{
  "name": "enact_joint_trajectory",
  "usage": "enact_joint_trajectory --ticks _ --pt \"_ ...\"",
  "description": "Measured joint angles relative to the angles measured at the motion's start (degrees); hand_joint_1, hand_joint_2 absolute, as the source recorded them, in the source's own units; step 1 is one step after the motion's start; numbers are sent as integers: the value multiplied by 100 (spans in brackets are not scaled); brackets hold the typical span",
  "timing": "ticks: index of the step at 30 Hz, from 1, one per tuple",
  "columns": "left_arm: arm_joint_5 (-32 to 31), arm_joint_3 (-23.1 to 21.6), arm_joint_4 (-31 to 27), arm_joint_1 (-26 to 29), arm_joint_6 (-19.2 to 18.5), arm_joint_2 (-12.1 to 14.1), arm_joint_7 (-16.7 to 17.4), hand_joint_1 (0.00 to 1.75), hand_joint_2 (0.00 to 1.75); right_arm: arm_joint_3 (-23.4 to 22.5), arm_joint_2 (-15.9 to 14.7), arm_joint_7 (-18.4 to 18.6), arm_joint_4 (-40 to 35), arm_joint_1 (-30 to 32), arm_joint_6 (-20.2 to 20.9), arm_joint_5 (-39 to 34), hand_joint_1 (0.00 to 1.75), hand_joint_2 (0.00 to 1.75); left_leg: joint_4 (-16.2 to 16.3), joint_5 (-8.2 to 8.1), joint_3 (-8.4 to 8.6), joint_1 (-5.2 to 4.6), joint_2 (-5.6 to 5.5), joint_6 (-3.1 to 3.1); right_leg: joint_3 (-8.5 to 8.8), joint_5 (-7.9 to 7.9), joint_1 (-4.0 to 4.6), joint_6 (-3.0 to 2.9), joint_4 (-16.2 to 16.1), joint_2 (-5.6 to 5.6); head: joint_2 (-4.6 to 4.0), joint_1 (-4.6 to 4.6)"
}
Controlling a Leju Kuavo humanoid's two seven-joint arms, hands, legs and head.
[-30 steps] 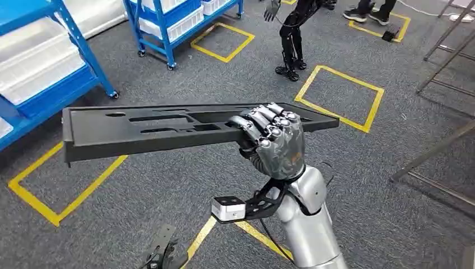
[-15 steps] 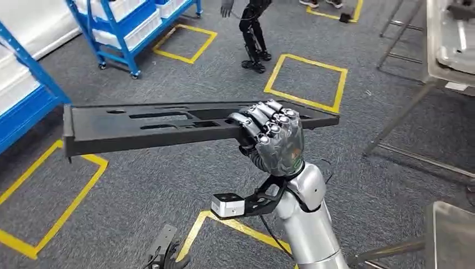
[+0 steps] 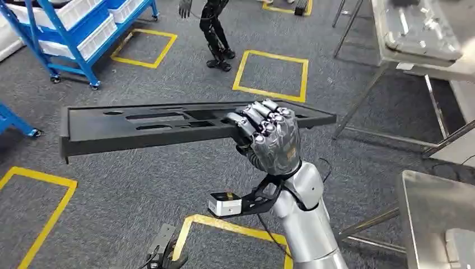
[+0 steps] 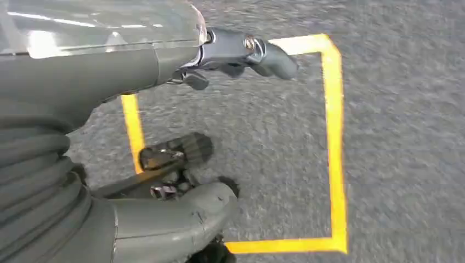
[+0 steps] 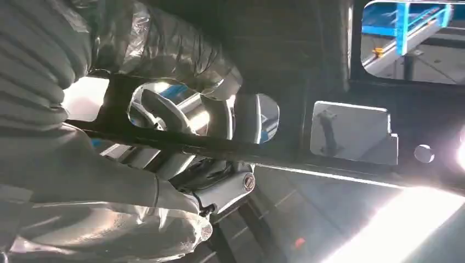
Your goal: Take the parts from the cabinet and place them on the table.
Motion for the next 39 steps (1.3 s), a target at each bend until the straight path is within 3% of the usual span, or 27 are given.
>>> enact_joint_trajectory --ticks 2,3,4,5,7,8,9,12,13,14,15,16,18,19,20,22,24,27,28,30,32,33,34,35,37,38,39 --pt "0 0 0 25 0 2 2 0 175 0 -2 2 18 5 0 0 175 175 1 -15 -3 -28 164 23 -409 -365 -11 28 853 -136 0 2" --pt "2 2 0 30 0 2 2 0 175 0 -9 2 35 13 0 0 175 175 2 -17 -5 -35 241 26 -530 -403 -16 31 1093 -151 0 2" --pt "0 2 0 28 0 4 2 0 175 0 -18 2 44 15 0 0 175 175 2 -22 -3 -41 315 31 -507 -303 -16 26 1043 -161 0 2" --pt "0 2 0 20 -4 2 2 0 175 0 -20 22 50 12 0 2 175 175 2 -31 3 -48 377 33 -366 -112 -14 8 765 -173 0 4" --pt "-2 2 0 -1 -26 -13 2 0 175 0 -20 46 50 -13 0 22 175 175 1 -53 37 -61 488 26 189 359 29 -78 -243 -323 0 2" --pt "-2 2 0 -4 -35 -28 2 0 175 0 -20 50 50 -40 0 22 175 175 -12 -64 47 -66 533 16 366 315 109 -136 -583 -620 0 0" --pt "-4 2 0 -14 -37 -31 4 0 175 2 -15 52 50 -59 0 26 175 175 -6 -66 45 -96 591 -9 361 342 159 -170 -641 -629 0 2" --pt "-37 2 0 -9 -55 -46 22 0 175 2 -18 74 50 -69 0 28 175 175 -71 -68 105 -85 747 -74 351 354 176 -217 -658 -420 0 0" --pt "-44 2 0 -21 -61 -52 22 0 175 2 -17 76 42 -71 0 26 175 175 -68 -118 100 -124 797 -115 442 415 101 -263 -783 -358 0 -4" --pt "-48 2 0 -35 -63 -39 24 0 175 2 -20 79 37 -74 -2 22 175 175 29 -186 108 -82 581 -138 484 436 92 -270 -841 -312 0 5" --pt "-55 2 0 -37 -63 -37 24 0 175 4 -15 85 35 -100 -2 20 175 175 293 -349 -7 -77 371 -135 496 444 71 -298 -849 -279 0 -2" --pt "-66 2 0 -29 -72 -37 31 0 175 9 -6 85 35 -110 -2 17 175 175 724 -558 -211 -71 264 -147 495 444 56 -306 -843 -218 0 0" --pt "-96 2 0 24 -74 -11 48 0 175 11 -9 72 37 -75 -2 17 175 175 1520 -833 -621 -56 191 -191 491 437 56 -315 -819 -62 0 0" --pt "-96 2 0 40 -81 2 55 0 175 11 -9 55 37 -58 -2 15 175 175 1614 -775 -696 -52 191 -208 487 434 50 -313 -801 20 0 -2" --pt "-98 2 0 41 -87 11 57 0 175 11 -9 42 37 -44 0 9 175 175 1419 -578 -630 -41 187 -221 485 420 37 -300 -773 103 0 0" --pt "-105 2 0 34 -109 22 74 0 175 11 -9 4 33 -40 0 -7 175 175 488 -18 -208 9 92 -256 472 358 -4 -236 -660 264 0 -2" --pt "-116 2 2 37 -142 26 92 0 175 11 -9 -20 28 -44 0 -13 175 175 74 -74 -9 36 -267 -264 370 296 11 -159 -496 389 0 -7" --pt "-131 2 0 51 -168 42 125 0 175 11 -4 -37 -9 48 0 -57 175 175 128 -59 -45 -3 -143 -148 319 346 -26 -75 -541 519 0 -2" --pt "-131 2 2 52 -201 39 127 0 175 11 -4 -33 -33 77 0 -59 175 175 81 -24 -40 37 -72 -94 293 346 -22 -47 -536 564 0 -4" --pt "-122 4 0 53 -232 61 144 0 175 11 -9 -15 -79 101 -2 -66 175 175 53 -2 -32 30 44 -15 165 109 9 -3 -219 51 0 20" --pt "-98 4 0 105 -269 100 188 0 175 11 -9 -4 -94 116 -2 -81 175 175 53 -15 -34 1 184 10 -206 -284 -14 34 570 -127 0 18" --pt "-96 4 0 132 -284 123 218 0 175 11 -11 2 -94 141 -2 -81 175 175 53 -21 -35 -6 260 17 -371 -403 -21 41 903 -148 0 22" --pt "-81 7 0 152 -312 144 275 0 175 11 -15 4 -94 168 0 -85 175 175 54 -25 -35 -10 333 16 -443 -400 -28 43 1042 -161 0 20" --pt "-50 13 2 157 -341 151 348 0 175 11 -24 18 -94 182 0 -85 175 175 54 -35 -32 -15 401 16 -384 -274 -30 33 919 -169 0 20" --pt "-22 42 2 156 -411 162 492 0 175 11 -24 42 -98 183 0 -83 175 175 54 -56 -5 -21 512 5 41 174 -15 -24 121 -232 0 20" --pt "-9 46 2 156 -418 164 522 0 175 11 -24 44 -120 183 -2 -83 175 175 52 -70 18 -24 557 -12 332 376 30 -87 -410 -442 0 20" --pt "0 50 0 164 -424 164 536 0 175 15 -24 44 -131 175 -2 -83 175 175 28 -72 24 -28 611 -24 392 256 102 -128 -540 -716 0 15"
